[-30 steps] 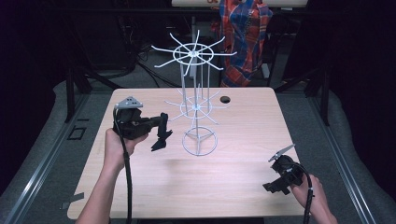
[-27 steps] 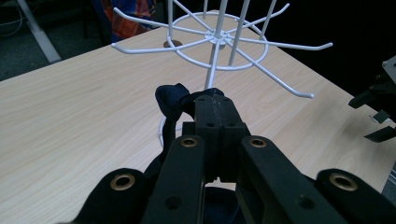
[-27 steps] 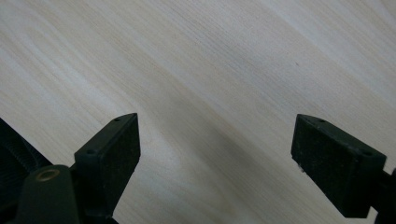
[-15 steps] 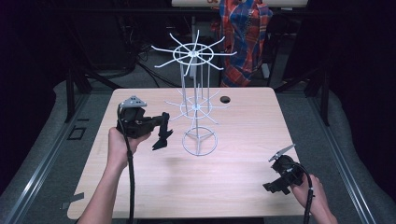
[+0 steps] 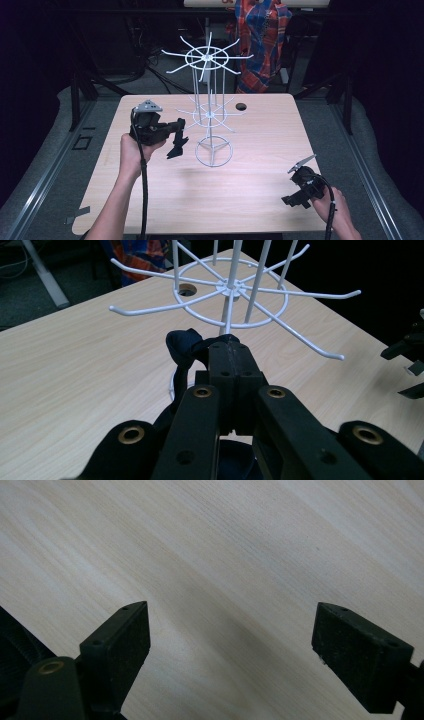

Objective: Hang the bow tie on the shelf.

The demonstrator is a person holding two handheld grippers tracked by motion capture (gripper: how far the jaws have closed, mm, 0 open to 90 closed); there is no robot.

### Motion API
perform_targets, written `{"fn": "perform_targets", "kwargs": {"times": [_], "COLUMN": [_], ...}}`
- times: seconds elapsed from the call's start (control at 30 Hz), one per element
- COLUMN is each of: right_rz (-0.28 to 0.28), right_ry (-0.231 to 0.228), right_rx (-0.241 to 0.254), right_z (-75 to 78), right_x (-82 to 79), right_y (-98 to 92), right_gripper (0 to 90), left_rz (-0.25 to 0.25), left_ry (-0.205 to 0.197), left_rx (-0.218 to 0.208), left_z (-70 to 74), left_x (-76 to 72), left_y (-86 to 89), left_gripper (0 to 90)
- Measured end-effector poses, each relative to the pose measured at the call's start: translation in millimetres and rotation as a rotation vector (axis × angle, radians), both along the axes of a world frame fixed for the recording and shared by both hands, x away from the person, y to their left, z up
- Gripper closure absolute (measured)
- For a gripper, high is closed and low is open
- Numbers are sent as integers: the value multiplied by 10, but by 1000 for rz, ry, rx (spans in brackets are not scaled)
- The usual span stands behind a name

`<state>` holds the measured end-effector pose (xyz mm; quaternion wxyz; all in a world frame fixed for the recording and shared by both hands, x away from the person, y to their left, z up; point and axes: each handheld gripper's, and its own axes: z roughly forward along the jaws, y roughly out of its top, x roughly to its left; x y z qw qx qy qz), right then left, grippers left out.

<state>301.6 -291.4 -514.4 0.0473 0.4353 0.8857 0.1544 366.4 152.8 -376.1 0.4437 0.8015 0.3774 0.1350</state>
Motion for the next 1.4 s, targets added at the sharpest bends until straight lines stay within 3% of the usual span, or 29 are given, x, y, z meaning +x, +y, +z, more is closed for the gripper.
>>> {"fn": "perform_targets", "kwargs": {"times": [0.7, 1.4], "right_rz": [9, 4], "right_ry": [6, -2], "right_rx": [-7, -2], "right_z": [5, 2], "right_x": [5, 1], "right_y": [-4, -6], "right_gripper": [156, 156], "left_rz": [17, 33], "left_ry": [9, 22], "left_rx": [63, 112], "left_z": [-46, -91], "left_x": [70, 181], "left_y": [-248, -379], "left_gripper": [900, 900]}}
